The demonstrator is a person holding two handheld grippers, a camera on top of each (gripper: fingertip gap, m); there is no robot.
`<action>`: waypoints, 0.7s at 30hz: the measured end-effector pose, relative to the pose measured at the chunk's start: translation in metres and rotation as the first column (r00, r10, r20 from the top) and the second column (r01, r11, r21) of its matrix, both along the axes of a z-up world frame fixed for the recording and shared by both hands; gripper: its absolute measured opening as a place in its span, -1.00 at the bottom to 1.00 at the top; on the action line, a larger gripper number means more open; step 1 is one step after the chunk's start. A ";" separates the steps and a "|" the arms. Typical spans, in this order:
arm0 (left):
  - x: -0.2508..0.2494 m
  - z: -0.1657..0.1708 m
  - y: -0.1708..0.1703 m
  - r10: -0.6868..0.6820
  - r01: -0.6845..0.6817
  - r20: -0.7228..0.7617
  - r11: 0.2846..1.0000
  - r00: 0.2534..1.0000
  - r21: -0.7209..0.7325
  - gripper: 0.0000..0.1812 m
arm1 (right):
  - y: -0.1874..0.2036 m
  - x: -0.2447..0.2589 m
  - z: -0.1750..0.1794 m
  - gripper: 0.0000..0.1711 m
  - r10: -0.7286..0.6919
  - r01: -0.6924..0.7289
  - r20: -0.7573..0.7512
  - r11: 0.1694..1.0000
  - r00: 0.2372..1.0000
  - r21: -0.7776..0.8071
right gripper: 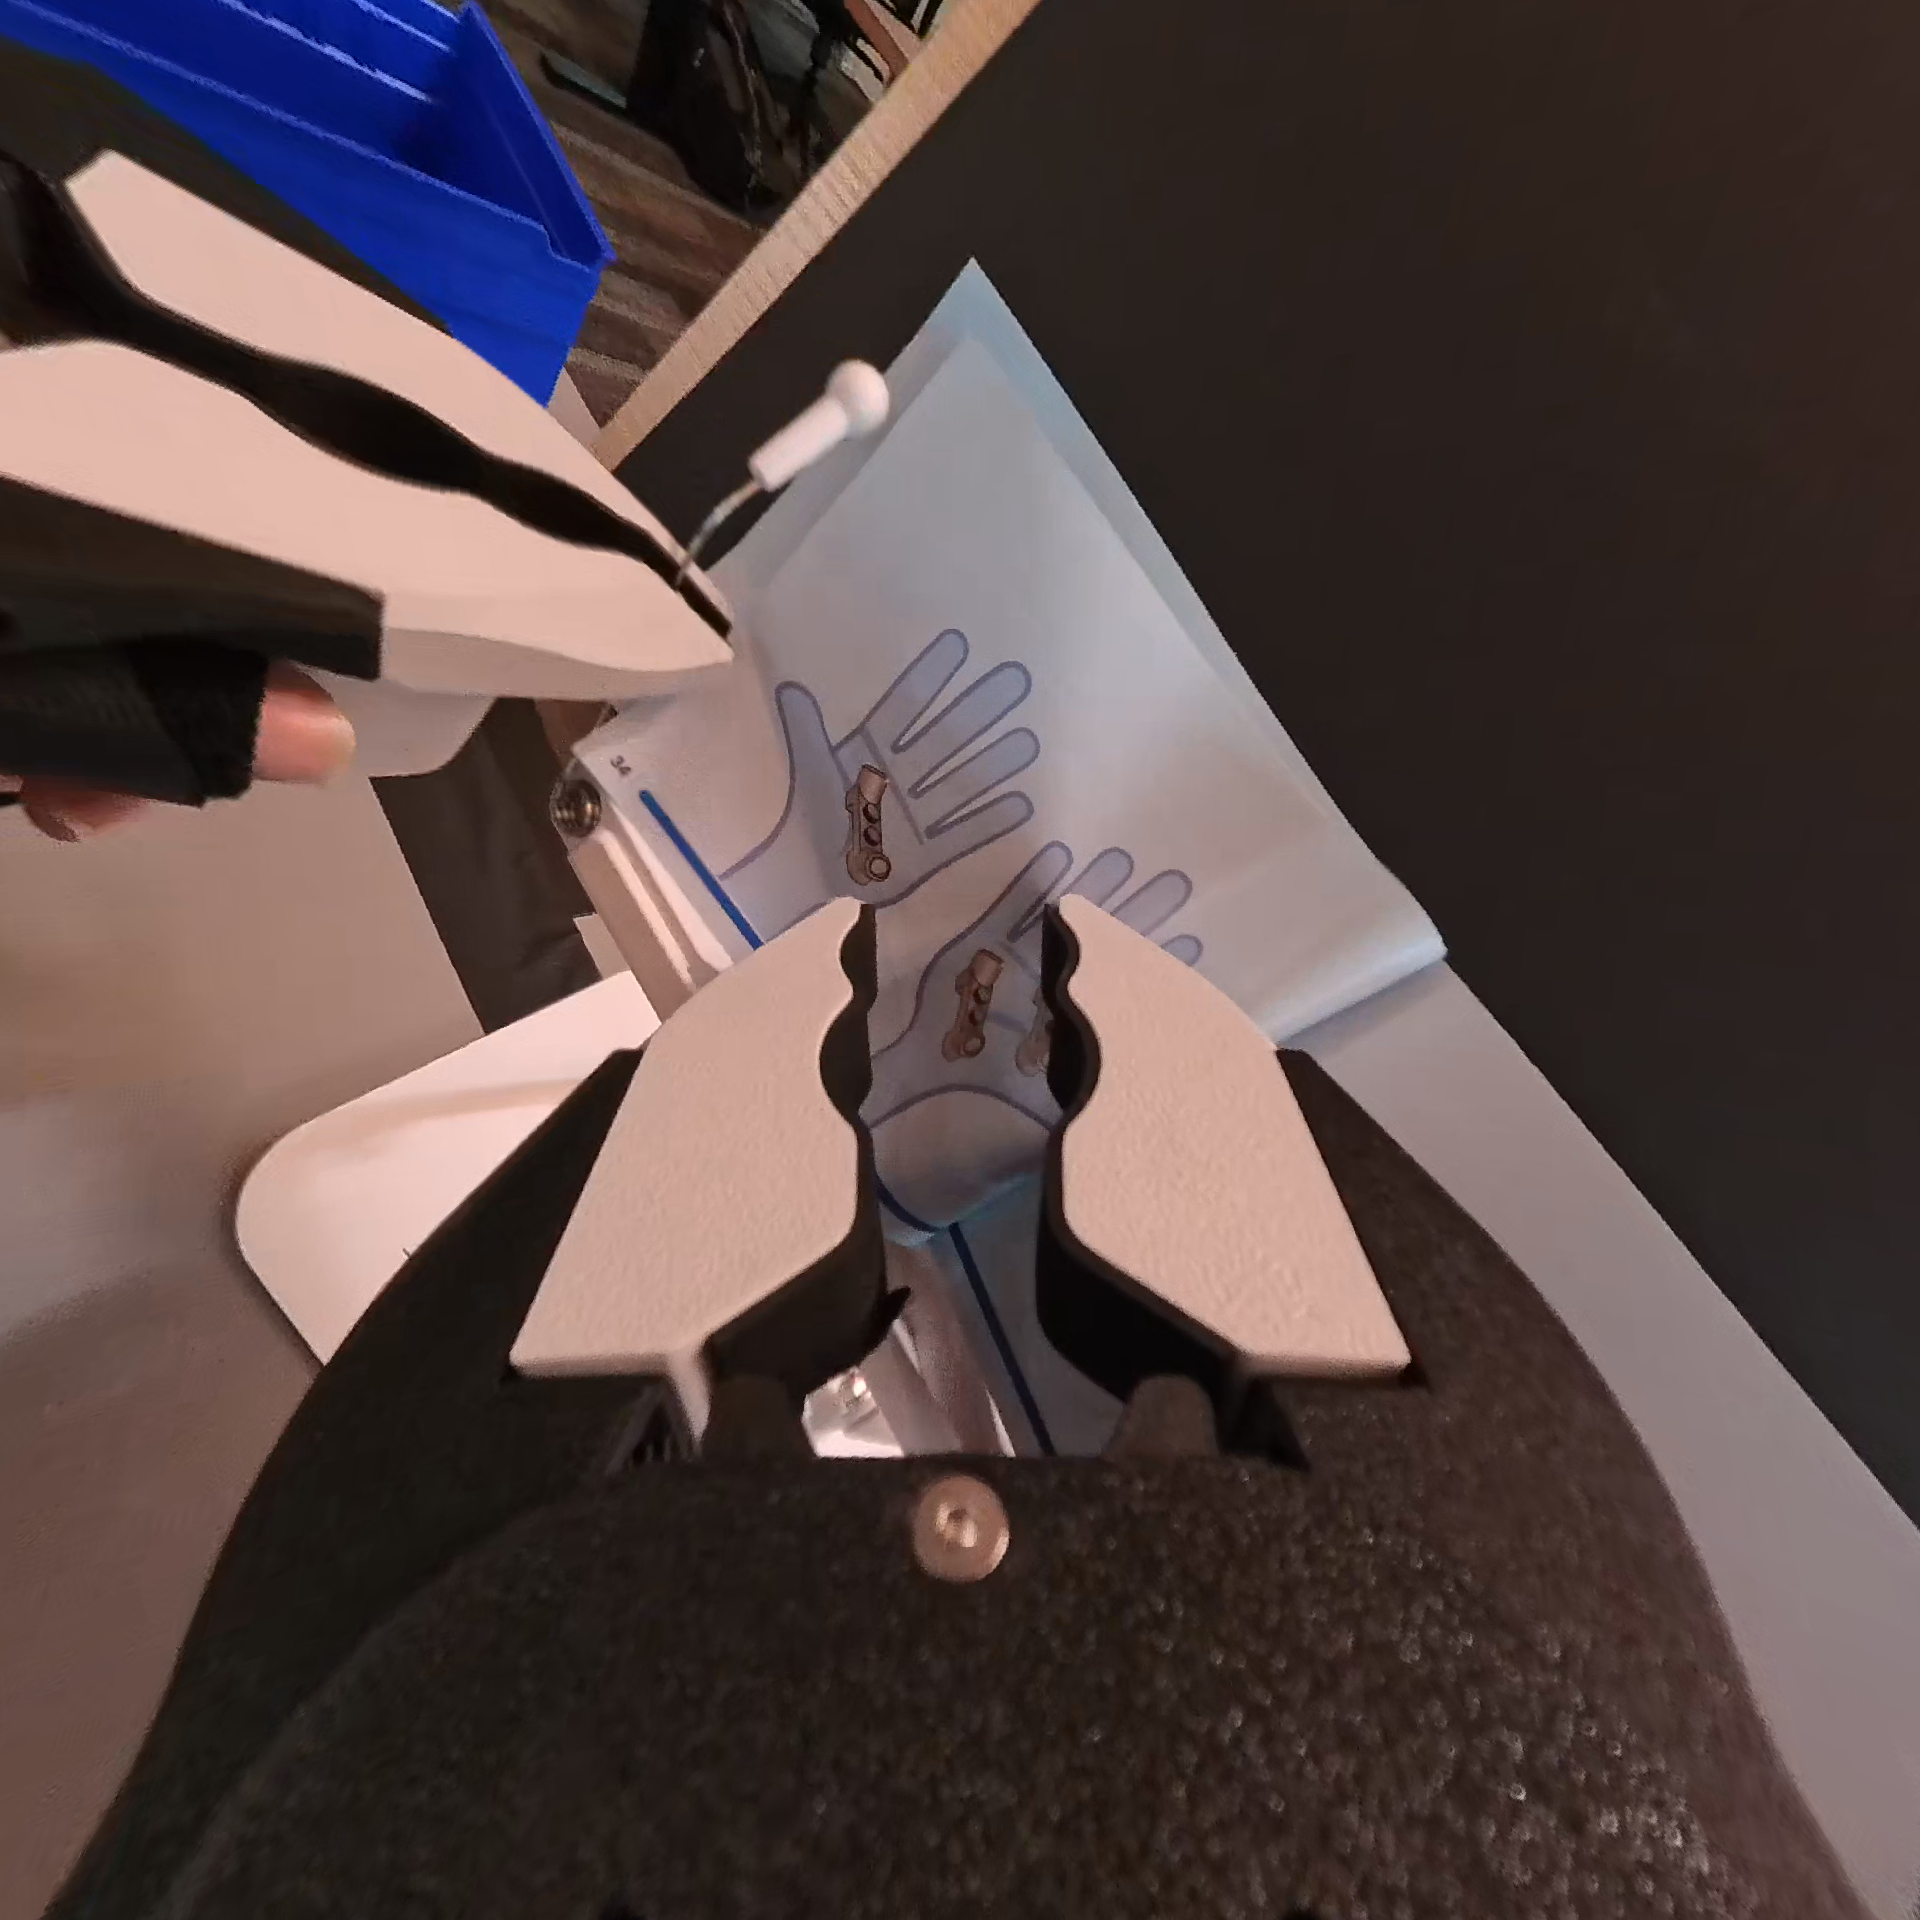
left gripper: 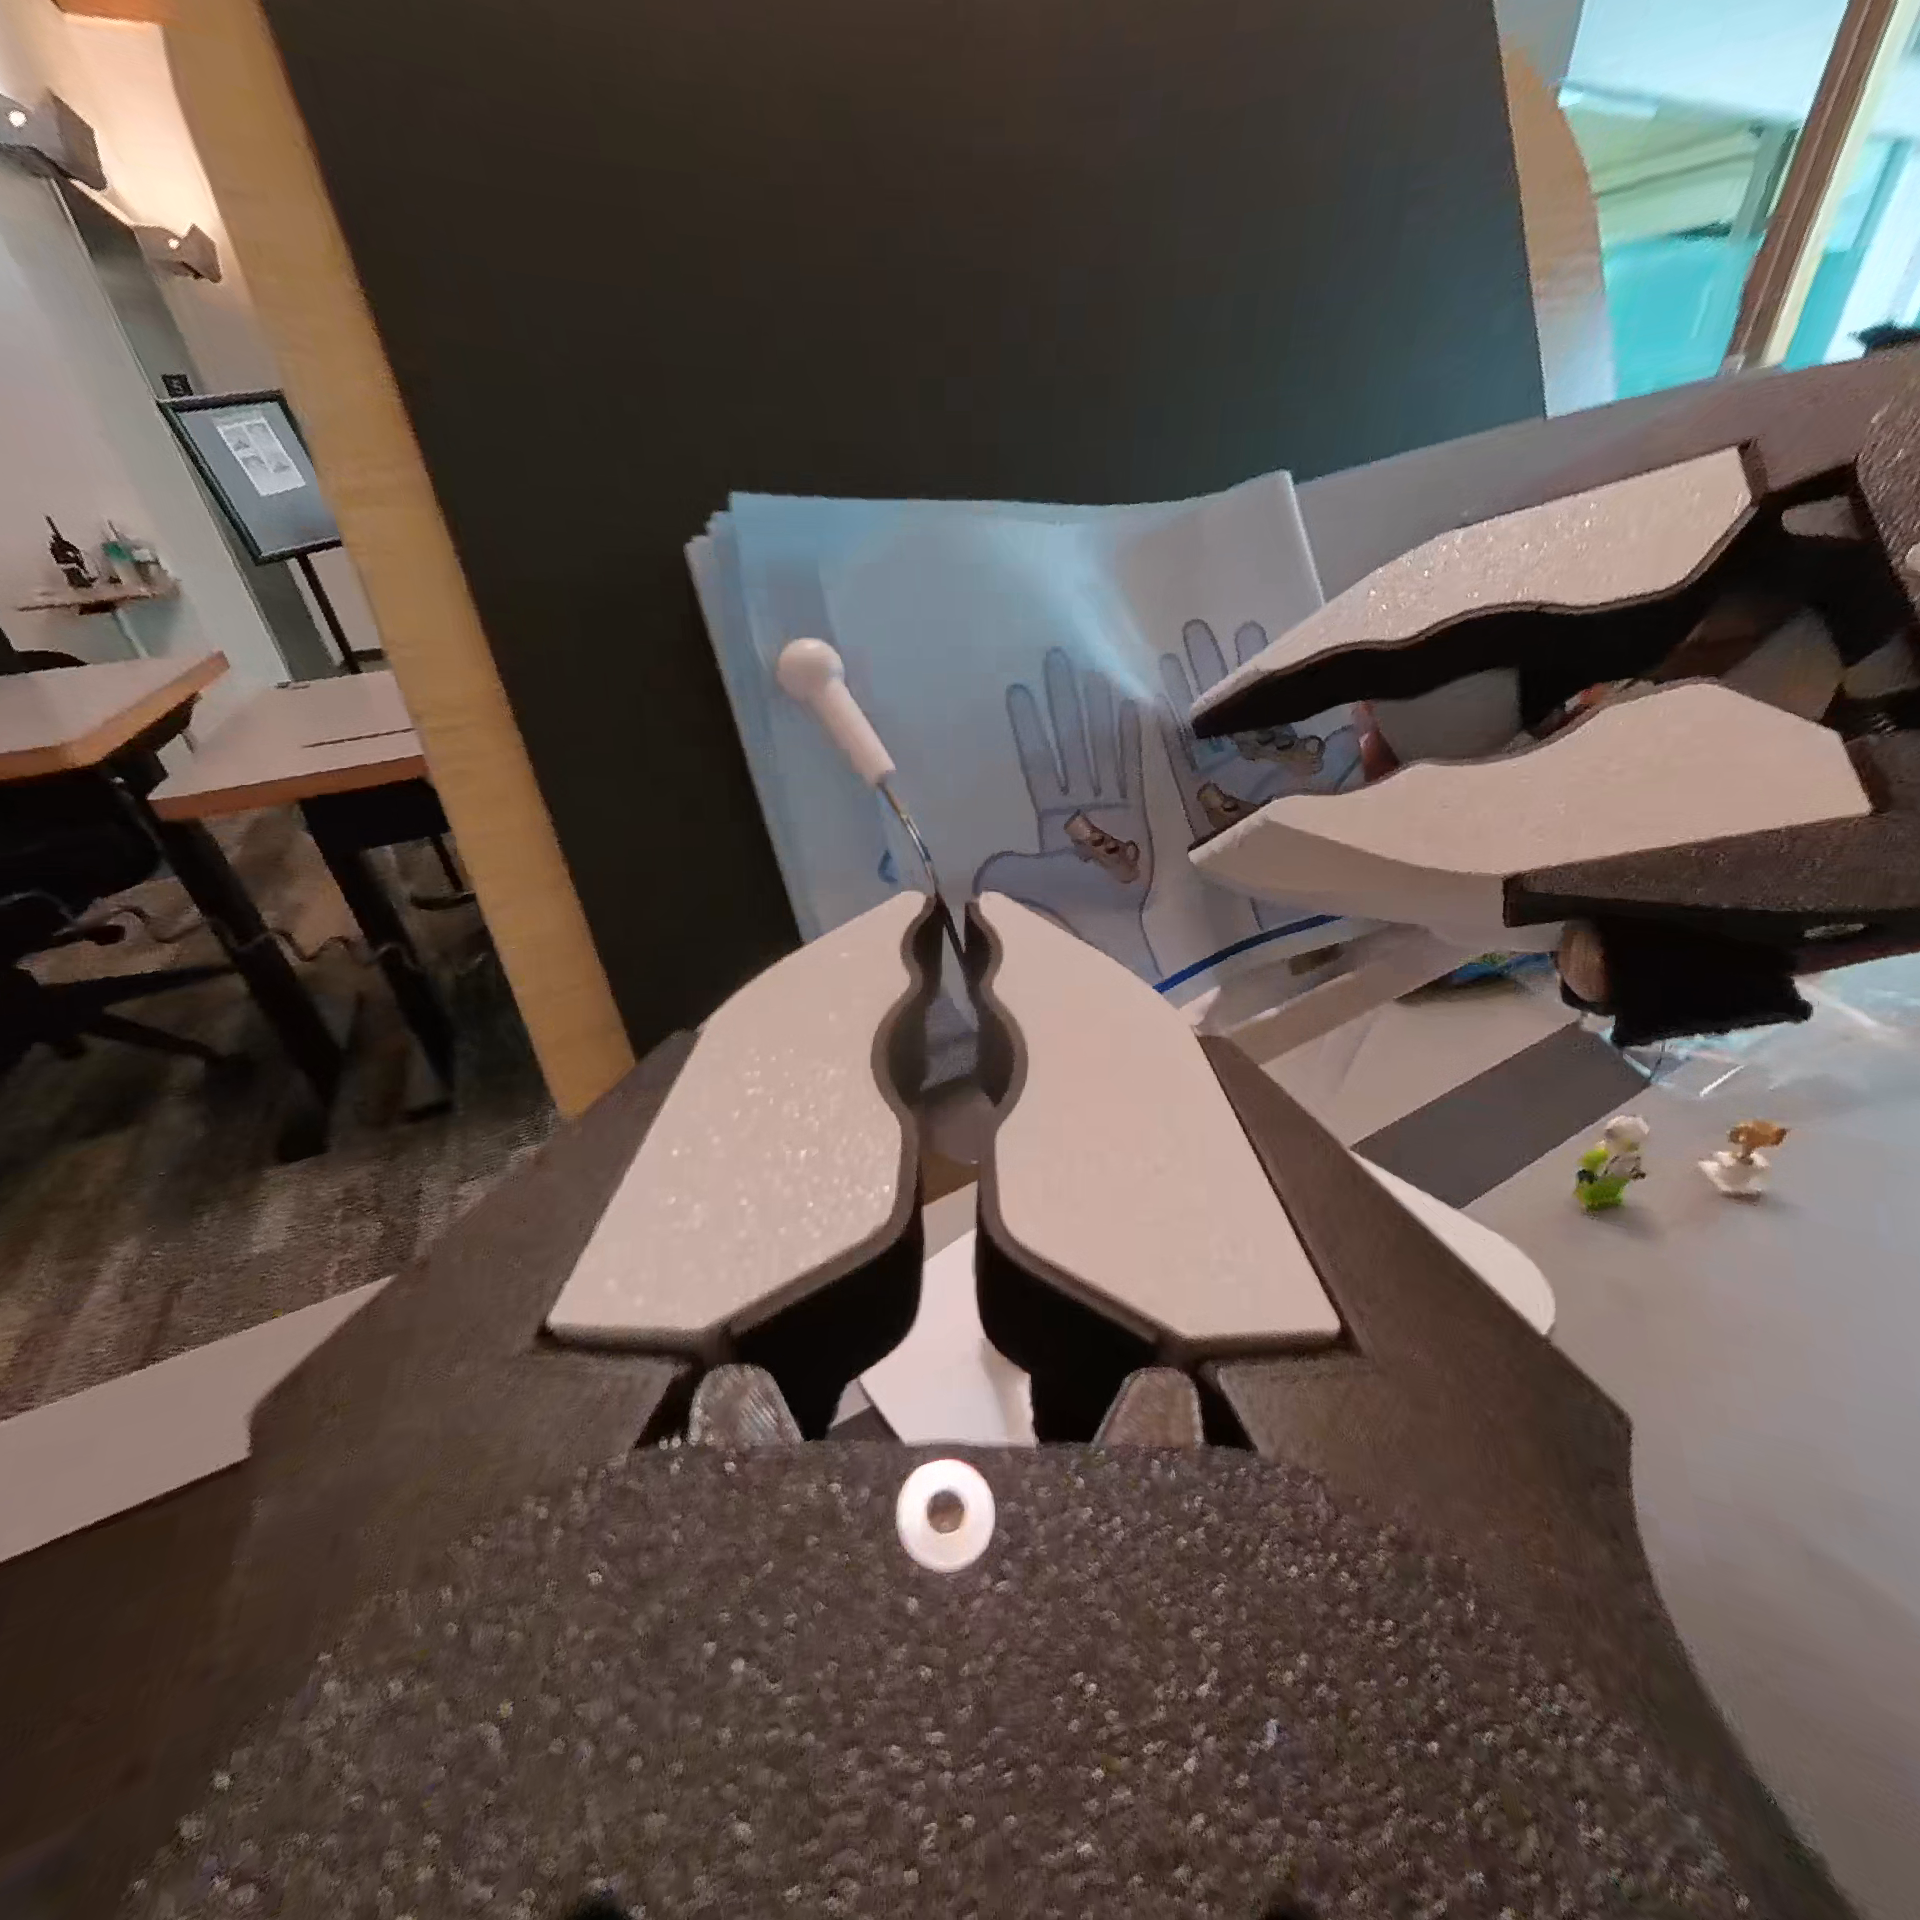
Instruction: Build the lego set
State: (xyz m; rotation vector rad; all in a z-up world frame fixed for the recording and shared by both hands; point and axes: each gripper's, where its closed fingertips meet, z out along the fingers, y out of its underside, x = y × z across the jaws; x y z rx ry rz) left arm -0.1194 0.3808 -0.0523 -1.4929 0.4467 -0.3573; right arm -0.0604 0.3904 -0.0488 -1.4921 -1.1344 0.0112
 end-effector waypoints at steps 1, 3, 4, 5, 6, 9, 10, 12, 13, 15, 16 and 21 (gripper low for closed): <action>0.000 0.000 0.000 0.004 -0.004 -0.014 1.000 1.000 0.000 -0.96 | 0.000 -0.002 0.001 -0.65 0.002 -0.002 0.000 1.000 1.000 0.003; -0.001 0.001 0.000 0.006 -0.006 -0.022 1.000 1.000 0.001 -0.95 | -0.001 -0.006 0.004 -0.64 0.010 -0.010 -0.008 1.000 1.000 0.016; -0.002 0.002 0.000 0.008 -0.008 -0.020 1.000 1.000 0.006 -0.95 | -0.002 -0.009 0.006 -0.63 0.022 -0.022 -0.013 1.000 1.000 0.021; -0.003 0.004 -0.001 0.010 -0.010 -0.022 1.000 1.000 0.011 -0.95 | -0.003 -0.012 0.007 -0.61 0.038 -0.037 -0.024 0.999 0.999 0.024; -0.005 0.006 -0.002 0.015 -0.015 -0.028 1.000 0.999 0.019 -0.96 | -0.004 -0.014 0.009 -0.61 0.052 -0.051 -0.040 0.998 0.998 0.019; -0.006 0.013 -0.006 0.023 -0.019 -0.067 0.997 0.998 0.071 -1.00 | -0.002 -0.013 0.010 -0.62 0.041 -0.043 -0.085 0.999 0.996 -0.022; -0.004 0.018 -0.010 0.016 -0.008 -0.072 0.994 0.997 0.110 -1.00 | -0.001 -0.012 0.010 -0.62 0.036 -0.038 -0.085 0.999 0.996 -0.024; -0.002 0.021 -0.013 0.030 -0.014 -0.122 0.991 0.992 0.131 -1.00 | -0.001 -0.012 0.008 -0.62 0.034 -0.036 -0.076 0.999 0.997 -0.020; -0.001 0.019 -0.012 0.045 -0.025 -0.153 0.992 0.987 0.125 -1.00 | -0.001 -0.013 0.007 -0.61 0.035 -0.036 -0.069 0.999 0.997 -0.017; -0.008 0.017 -0.007 0.102 -0.083 -0.190 0.991 0.977 0.104 -1.00 | -0.002 -0.014 0.006 -0.61 0.033 -0.033 -0.051 0.999 0.998 -0.005; -0.009 0.016 -0.007 0.103 -0.087 -0.185 0.992 0.977 0.088 -1.00 | -0.003 -0.014 0.005 -0.60 0.033 -0.033 -0.044 0.999 0.998 -0.001; -0.007 0.018 -0.013 0.106 -0.091 -0.219 0.993 0.970 0.074 -0.97 | -0.006 -0.013 0.007 -0.60 0.042 -0.042 -0.047 0.999 0.998 0.002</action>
